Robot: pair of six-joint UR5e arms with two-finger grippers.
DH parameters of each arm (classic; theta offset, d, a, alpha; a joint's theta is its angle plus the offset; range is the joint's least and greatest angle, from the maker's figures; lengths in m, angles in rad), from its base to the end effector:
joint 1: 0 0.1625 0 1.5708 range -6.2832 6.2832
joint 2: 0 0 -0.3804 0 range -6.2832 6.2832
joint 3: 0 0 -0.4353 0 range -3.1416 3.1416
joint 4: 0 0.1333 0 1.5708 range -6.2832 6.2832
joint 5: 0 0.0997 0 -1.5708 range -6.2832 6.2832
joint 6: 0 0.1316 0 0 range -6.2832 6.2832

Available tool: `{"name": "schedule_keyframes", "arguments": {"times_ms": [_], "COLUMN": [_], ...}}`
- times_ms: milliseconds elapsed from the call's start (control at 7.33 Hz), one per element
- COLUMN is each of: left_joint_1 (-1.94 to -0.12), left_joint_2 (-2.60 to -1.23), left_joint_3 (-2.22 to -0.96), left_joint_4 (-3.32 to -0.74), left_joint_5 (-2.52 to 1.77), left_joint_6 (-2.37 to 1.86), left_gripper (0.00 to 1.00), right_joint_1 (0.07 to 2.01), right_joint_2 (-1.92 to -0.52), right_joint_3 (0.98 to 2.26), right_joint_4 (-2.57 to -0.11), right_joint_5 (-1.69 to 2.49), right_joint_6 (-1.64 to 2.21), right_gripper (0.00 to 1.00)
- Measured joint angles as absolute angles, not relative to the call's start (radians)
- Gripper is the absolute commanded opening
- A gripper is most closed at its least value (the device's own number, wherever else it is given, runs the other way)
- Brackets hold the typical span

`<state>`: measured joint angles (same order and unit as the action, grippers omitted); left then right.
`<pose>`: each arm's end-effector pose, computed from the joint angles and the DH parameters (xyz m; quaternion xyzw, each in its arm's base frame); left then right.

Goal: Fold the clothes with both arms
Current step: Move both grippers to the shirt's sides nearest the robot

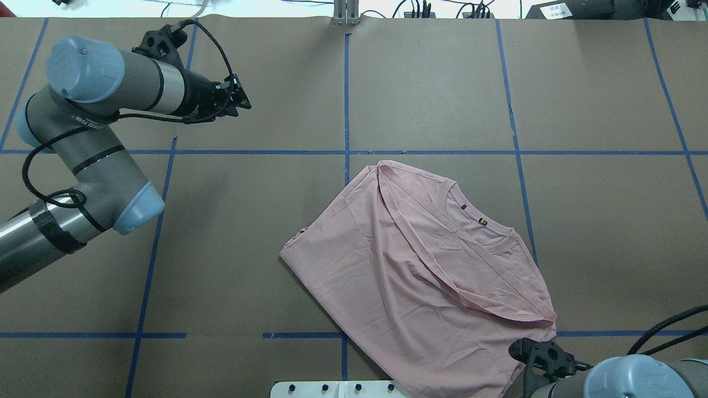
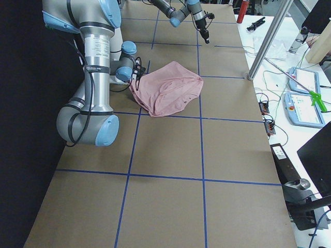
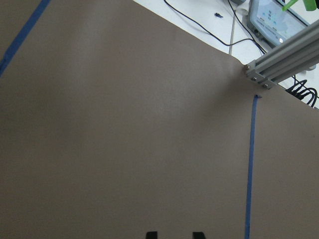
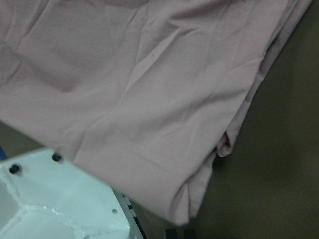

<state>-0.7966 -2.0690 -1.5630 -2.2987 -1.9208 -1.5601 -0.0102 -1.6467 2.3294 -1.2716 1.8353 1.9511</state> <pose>0.4377 -0.5737 0.2407 0.0900 0.5742 -0.2172 0.7842 -0.4709 -0.0941 0.2548 -0.2048 -0.4359 0.0997 0.8707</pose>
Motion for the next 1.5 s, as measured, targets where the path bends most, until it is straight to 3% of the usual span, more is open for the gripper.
{"name": "schedule_keyframes", "arguments": {"times_ms": [682, 955, 1500], "left_joint_1": [-0.449, -0.352, -0.329], "left_joint_2": [-1.981, -2.002, -2.026], "left_joint_3": [-1.833, -1.823, -1.782], "left_joint_4": [-1.974, -1.913, -1.902], "left_joint_5": [-1.778, -1.705, -1.675], "left_joint_6": [-1.804, -1.824, -1.823], "left_gripper": [0.54, 0.54, 0.49], "right_joint_1": [0.291, 0.383, 0.429], "right_joint_2": [-1.599, -1.58, -1.566], "right_joint_3": [2.295, 2.269, 2.241], "right_joint_4": [-1.268, -1.267, -1.266], "right_joint_5": [1.81, 1.81, 1.813], "right_joint_6": [1.94, 1.883, 1.849], "right_gripper": [1.0, 1.0, 1.0]}}
